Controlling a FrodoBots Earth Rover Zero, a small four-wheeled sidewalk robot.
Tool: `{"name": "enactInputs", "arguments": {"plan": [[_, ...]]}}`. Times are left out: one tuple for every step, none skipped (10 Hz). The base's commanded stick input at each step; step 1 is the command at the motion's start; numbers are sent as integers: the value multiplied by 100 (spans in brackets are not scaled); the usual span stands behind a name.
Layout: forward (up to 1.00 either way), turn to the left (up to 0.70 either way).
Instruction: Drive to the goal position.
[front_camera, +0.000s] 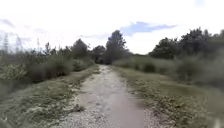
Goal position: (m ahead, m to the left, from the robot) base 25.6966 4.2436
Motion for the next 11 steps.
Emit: {"name": "enactInputs", "arguments": {"plan": [[85, 0], [85, 0], [85, 0], [85, 0], [85, 0], [85, 0], [85, 0], [85, 0], [85, 0], [85, 0], [85, 0]]}}
